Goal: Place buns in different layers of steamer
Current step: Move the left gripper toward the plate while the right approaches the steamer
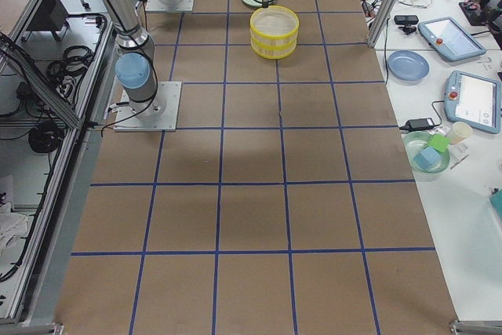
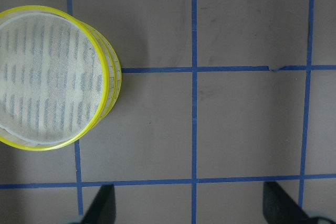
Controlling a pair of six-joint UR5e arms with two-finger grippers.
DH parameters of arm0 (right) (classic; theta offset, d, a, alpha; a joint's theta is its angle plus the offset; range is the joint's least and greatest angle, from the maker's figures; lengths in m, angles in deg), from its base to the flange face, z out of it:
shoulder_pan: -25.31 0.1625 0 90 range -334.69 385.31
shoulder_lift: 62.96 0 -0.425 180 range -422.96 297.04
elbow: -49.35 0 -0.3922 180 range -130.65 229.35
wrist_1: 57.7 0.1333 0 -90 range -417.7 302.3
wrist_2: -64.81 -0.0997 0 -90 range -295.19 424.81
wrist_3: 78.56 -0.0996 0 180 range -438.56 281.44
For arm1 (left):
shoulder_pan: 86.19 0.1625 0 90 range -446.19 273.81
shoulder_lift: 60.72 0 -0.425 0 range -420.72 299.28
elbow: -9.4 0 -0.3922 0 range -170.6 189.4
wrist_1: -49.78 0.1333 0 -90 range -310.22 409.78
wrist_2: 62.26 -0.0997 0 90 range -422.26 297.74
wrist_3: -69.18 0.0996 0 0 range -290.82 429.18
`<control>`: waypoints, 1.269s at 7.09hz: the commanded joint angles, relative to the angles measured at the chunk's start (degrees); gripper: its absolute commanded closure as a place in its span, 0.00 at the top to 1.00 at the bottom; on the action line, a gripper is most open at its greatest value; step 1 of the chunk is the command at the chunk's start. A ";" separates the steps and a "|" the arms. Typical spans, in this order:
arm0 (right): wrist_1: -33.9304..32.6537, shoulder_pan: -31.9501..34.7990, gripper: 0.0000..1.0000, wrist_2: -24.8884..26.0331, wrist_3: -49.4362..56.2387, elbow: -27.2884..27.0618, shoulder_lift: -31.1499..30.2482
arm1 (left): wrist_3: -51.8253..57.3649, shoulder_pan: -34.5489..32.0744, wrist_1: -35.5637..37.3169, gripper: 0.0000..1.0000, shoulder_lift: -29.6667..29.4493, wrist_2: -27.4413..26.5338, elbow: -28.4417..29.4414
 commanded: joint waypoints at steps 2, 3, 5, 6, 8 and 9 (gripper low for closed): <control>0.07 0.09 1.00 -0.94 0.09 -0.02 -0.02 | 0.44 0.43 -0.29 1.00 -0.04 -0.32 -0.49; -0.10 0.17 1.00 -0.94 0.18 -0.11 0.07 | 0.53 0.70 -0.46 1.00 -0.21 -0.41 -0.58; -2.20 0.35 1.00 -0.85 0.27 -2.21 0.07 | 0.97 2.79 -0.38 1.00 -1.18 -0.15 -0.67; -5.60 0.61 1.00 -1.02 0.09 -4.31 -0.02 | 4.62 4.46 -0.12 1.00 -1.27 -0.15 -1.45; -14.56 2.88 1.00 -1.73 -0.43 -9.75 3.03 | 15.57 9.29 0.76 1.00 -2.31 -0.15 -4.34; -18.69 4.90 1.00 -1.38 -0.70 -12.04 6.27 | 20.86 12.01 5.38 1.00 -4.15 -0.23 -7.14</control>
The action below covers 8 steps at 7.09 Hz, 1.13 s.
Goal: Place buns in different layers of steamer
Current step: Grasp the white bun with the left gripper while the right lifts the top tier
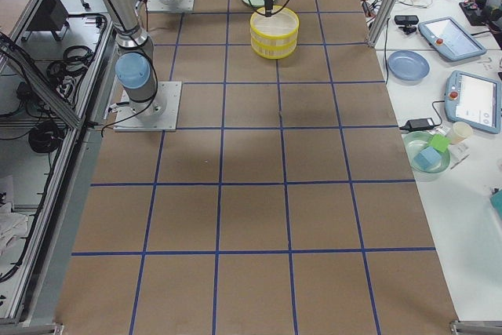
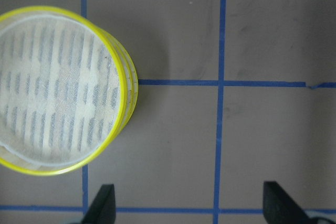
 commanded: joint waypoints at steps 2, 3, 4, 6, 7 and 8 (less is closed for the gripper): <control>-11.11 5.37 1.00 0.72 -4.50 -4.70 10.28 | 15.57 4.73 12.76 1.00 -6.64 -0.08 -8.13; -13.31 5.37 1.00 0.63 -5.14 -4.70 13.98 | 18.85 4.82 13.07 1.00 -9.36 -0.08 -8.76; -16.21 5.63 0.93 0.72 -6.27 -4.79 16.71 | 19.83 4.82 13.33 0.99 -12.26 -0.08 -9.11; -16.59 5.64 0.01 0.63 -7.69 -4.70 17.18 | 24.06 4.82 13.59 0.99 -16.49 -2.09 -11.13; -16.59 5.55 0.00 0.63 -7.43 -4.61 17.09 | 23.98 4.82 13.68 1.00 -18.25 -2.63 -11.22; -16.59 5.55 0.00 0.80 -7.43 -4.44 16.74 | 23.98 4.74 14.03 1.00 -19.83 -2.63 -11.23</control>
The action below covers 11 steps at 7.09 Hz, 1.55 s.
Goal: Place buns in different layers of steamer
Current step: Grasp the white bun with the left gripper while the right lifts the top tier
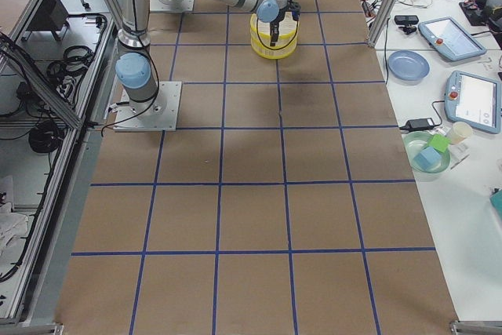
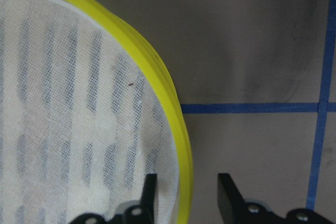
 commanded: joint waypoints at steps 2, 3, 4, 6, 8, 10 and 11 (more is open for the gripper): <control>1.77 -1.26 0.00 0.66 0.29 0.69 -3.88 | -1.63 -0.08 2.79 0.97 -4.80 -0.30 0.10; 7.52 -2.39 0.00 0.49 1.42 1.74 -8.09 | -1.81 -0.34 2.89 0.93 -4.89 0.05 0.36; 14.80 -6.15 0.00 0.14 7.09 3.40 -11.61 | -2.42 -0.52 2.80 0.83 -5.24 0.23 0.27; 22.93 -15.37 0.00 -0.04 19.30 4.99 -17.16 | -5.32 -1.66 2.62 0.75 -5.68 0.50 0.01; 27.35 -22.41 0.00 -0.12 28.11 5.44 -18.85 | -5.33 -1.66 2.45 0.00 -5.95 -0.03 0.01; 27.44 -23.06 0.00 -0.22 29.03 5.35 -18.94 | -5.33 -1.66 2.71 0.00 -5.60 0.05 1.06; 27.53 -23.06 0.00 -0.21 29.12 5.26 -18.94 | -6.29 -2.18 2.62 0.00 -3.94 0.49 1.76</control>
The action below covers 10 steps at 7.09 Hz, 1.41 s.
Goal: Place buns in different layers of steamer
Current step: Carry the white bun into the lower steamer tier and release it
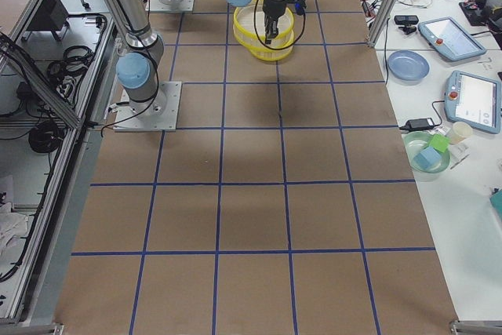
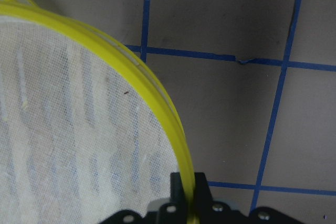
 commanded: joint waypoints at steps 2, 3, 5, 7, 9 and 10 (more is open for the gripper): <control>0.17 -0.27 0.00 0.25 0.34 -0.07 -0.05 | -16.41 -3.53 -4.59 0.00 4.57 8.38 7.66; 0.09 -0.27 0.00 0.42 0.43 -0.07 -0.05 | -25.71 -6.77 -4.61 0.00 5.28 11.15 10.04; 0.09 -0.27 0.00 0.60 1.22 -0.07 -0.05 | -40.45 -12.06 -0.08 0.00 4.94 22.37 10.42; 0.09 -0.27 0.00 0.43 1.22 -0.07 -0.05 | -41.46 -13.91 1.10 0.00 2.14 31.26 9.28; 0.09 -0.19 0.00 0.25 1.22 -0.16 -0.05 | -42.50 -18.64 4.06 0.00 -1.29 34.82 5.69; 0.09 -0.18 0.00 0.16 1.22 -0.16 -0.05 | -44.94 -19.45 5.83 0.11 -1.83 34.82 5.24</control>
